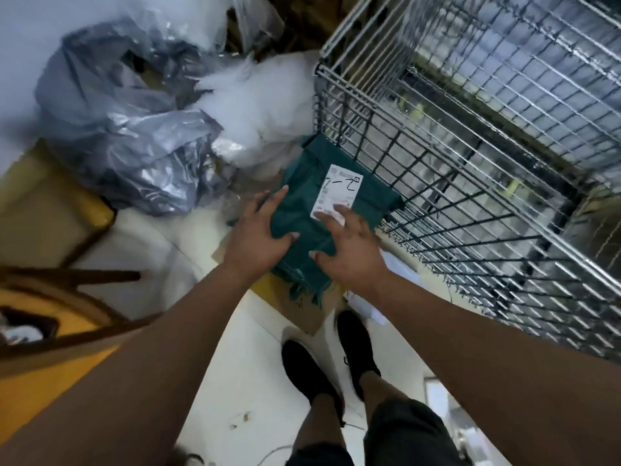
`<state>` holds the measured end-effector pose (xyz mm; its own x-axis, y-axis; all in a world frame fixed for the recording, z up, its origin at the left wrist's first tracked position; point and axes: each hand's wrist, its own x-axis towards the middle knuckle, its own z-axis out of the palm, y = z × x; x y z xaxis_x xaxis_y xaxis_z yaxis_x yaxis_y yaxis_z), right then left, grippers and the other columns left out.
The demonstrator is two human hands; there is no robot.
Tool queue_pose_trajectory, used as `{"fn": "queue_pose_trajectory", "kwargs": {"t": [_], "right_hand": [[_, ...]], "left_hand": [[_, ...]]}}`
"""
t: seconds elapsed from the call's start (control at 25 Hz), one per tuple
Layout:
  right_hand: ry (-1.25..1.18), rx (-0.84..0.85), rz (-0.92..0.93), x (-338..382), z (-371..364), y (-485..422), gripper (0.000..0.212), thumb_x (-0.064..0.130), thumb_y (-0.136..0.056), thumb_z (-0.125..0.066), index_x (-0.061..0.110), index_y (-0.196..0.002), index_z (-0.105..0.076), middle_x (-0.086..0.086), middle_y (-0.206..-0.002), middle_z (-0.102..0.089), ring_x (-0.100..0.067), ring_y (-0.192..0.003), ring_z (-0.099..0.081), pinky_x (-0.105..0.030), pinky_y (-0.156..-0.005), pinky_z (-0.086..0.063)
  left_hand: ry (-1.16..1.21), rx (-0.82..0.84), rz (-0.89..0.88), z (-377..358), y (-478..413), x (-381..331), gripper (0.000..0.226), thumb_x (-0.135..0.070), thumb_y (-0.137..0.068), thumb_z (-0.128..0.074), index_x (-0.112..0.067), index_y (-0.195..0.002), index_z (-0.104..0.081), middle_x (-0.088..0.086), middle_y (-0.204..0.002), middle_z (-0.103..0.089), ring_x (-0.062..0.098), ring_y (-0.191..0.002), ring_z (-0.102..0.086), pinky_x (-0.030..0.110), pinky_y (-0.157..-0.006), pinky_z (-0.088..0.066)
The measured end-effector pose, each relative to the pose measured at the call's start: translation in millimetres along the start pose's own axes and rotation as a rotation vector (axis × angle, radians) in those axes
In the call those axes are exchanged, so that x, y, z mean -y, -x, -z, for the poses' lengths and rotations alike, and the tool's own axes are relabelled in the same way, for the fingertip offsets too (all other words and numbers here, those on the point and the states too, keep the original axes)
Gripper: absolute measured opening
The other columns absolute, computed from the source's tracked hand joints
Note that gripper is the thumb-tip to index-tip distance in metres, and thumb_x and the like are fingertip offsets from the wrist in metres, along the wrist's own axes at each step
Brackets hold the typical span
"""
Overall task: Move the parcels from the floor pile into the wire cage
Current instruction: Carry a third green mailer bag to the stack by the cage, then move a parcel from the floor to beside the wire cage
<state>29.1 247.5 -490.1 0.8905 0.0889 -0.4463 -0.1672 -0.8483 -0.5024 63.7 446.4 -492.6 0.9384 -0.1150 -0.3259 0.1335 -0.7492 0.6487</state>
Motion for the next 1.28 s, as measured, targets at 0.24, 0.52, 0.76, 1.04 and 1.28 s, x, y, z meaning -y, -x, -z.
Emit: {"fn": "queue_pose_trajectory", "kwargs": {"t": [0.24,0.52,0.76,1.04,1.28], "right_hand": [[0.155,0.252,0.295,69,11,3,0.079,0.037,-0.091,-0.068,0.030,-0.159,-0.028,-0.007,-0.158,-0.033,-0.032,-0.144,-0.029,-0.042,-0.117,-0.030],[0.381,0.564,0.579,169,22,67,0.089,0.035,-0.089,-0.074,0.025,-0.161,-0.023,-0.009,-0.162,-0.031,-0.029,-0.148,-0.026,-0.039,-0.120,-0.024],[0.573,0.799,0.814,242,9,174,0.095,0.042,-0.081,-0.079,0.032,-0.159,-0.026,-0.012,-0.155,-0.040,-0.034,-0.142,-0.036,-0.037,-0.114,-0.036],[0.759,1.013,1.052,276,-27,290,0.095,0.041,-0.083,-0.078,0.033,-0.159,-0.022,-0.013,-0.150,-0.042,-0.033,-0.139,-0.039,-0.039,-0.109,-0.041],[0.900,1.167,1.220,284,-61,396,0.093,0.040,-0.082,-0.080,0.034,-0.157,-0.026,-0.013,-0.146,-0.046,-0.028,-0.134,-0.049,-0.035,-0.106,-0.045]], "left_hand": [[0.119,-0.202,0.238,34,82,19,0.085,-0.038,-0.081,-0.080,-0.045,-0.154,-0.038,-0.002,-0.138,-0.050,0.019,-0.124,-0.055,0.041,-0.106,-0.048],[0.319,-0.494,0.598,75,233,5,0.071,-0.044,-0.083,-0.079,-0.041,-0.147,-0.049,-0.006,-0.127,-0.065,0.016,-0.103,-0.065,0.039,-0.093,-0.055],[0.295,-0.609,0.948,99,373,-32,0.059,-0.048,-0.087,-0.072,-0.039,-0.142,-0.053,-0.011,-0.121,-0.067,0.017,-0.110,-0.065,0.032,-0.089,-0.052],[0.439,-0.832,1.177,80,506,-65,0.052,-0.051,-0.086,-0.071,-0.041,-0.136,-0.059,-0.013,-0.113,-0.070,0.012,-0.105,-0.067,0.026,-0.085,-0.050],[0.681,-1.041,1.425,27,613,-101,0.045,-0.052,-0.087,-0.068,-0.043,-0.130,-0.061,-0.014,-0.110,-0.071,0.015,-0.104,-0.066,0.037,-0.094,-0.054]]}}
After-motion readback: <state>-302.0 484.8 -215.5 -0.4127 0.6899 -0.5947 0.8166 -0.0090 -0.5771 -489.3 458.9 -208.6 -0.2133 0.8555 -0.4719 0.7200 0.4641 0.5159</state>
